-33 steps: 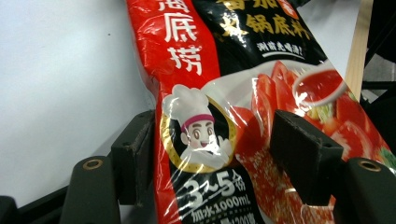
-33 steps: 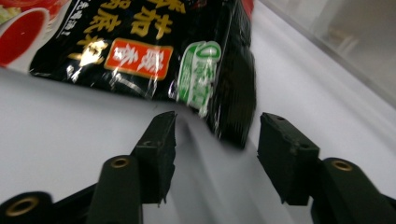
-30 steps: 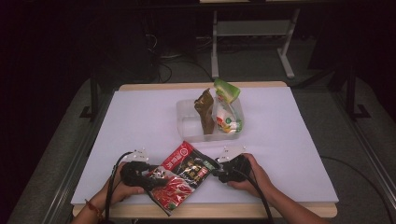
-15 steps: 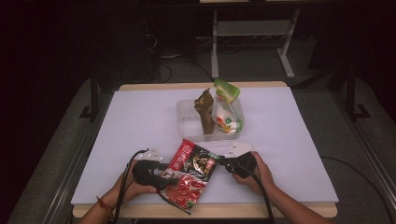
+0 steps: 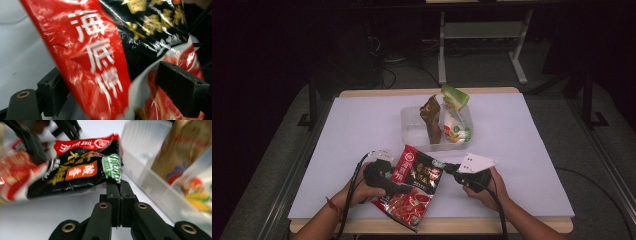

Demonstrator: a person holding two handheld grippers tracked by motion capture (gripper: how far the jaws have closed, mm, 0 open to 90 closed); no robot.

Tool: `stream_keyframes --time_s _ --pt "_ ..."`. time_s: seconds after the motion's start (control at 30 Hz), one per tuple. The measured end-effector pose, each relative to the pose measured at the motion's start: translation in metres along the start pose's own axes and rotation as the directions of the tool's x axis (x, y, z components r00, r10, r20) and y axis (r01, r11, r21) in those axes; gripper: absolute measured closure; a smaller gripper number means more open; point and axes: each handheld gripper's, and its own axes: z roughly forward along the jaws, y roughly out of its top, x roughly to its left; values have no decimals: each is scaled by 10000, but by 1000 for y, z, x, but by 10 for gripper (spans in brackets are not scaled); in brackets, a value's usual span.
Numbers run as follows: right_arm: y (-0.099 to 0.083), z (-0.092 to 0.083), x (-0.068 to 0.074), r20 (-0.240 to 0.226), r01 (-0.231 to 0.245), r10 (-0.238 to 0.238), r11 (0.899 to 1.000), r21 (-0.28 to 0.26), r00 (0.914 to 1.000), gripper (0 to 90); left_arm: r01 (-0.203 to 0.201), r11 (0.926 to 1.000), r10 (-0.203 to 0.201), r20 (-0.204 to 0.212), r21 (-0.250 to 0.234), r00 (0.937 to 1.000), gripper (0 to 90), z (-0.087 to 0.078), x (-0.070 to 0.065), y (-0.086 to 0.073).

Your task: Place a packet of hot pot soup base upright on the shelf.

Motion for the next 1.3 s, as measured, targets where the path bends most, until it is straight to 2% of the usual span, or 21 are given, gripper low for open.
stream_keyframes --time_s 0.03,0.1,0.17,0.3,0.57,0.63,0.8,0.93,1.03,1.13,1.23,1.3 --pt "2 -3 2 -5 142 -142 9996 -235 9999 886 -129 9999 129 36 26 9999 130 1 -1 2" --pt "6 -6 5 28 348 -348 9991 -251 9994 887 -420 9991 420 24 61 9991 122 2 -5 5" --pt "7 -6 5 -5 337 -337 9991 -263 9994 886 -262 9995 261 51 179 9996 114 5 -4 7" --pt "4 -3 2 18 183 -183 9997 -132 9998 885 -243 9994 238 193 259 9995 119 8 0 8" --pt "3 -6 2 58 207 -204 9985 -514 9998 885 -282 9996 282 141 -17 9995 157 4 -2 9" --pt "3 -6 2 60 142 -139 9981 -592 9999 885 -248 9996 250 125 -159 9996 202 2 -1 9" --pt "3 -7 -1 183 38 -26 9979 -641 9998 878 39 9963 -19 239 -855 9997 353 -8 4 7" --pt "2 -8 -7 409 -227 253 9977 -636 9988 870 266 9885 -190 523 -1491 9984 535 -16 9 6" --pt "0 -7 -10 620 -407 441 9977 -551 9971 845 374 9763 -268 522 -2133 9983 647 -22 9 4" --pt "-3 -8 -15 626 -686 718 9963 -518 9955 830 203 9745 -128 351 -2237 9993 670 -23 5 5" --pt "-4 -7 -17 659 -746 774 9962 -443 9948 797 47 9731 -15 143 -2305 9999 683 -24 3 5" --pt "-5 -7 -17 678 -800 827 9960 -409 9943 769 104 9727 -97 42 -2320 9999 686 -24 1 5"
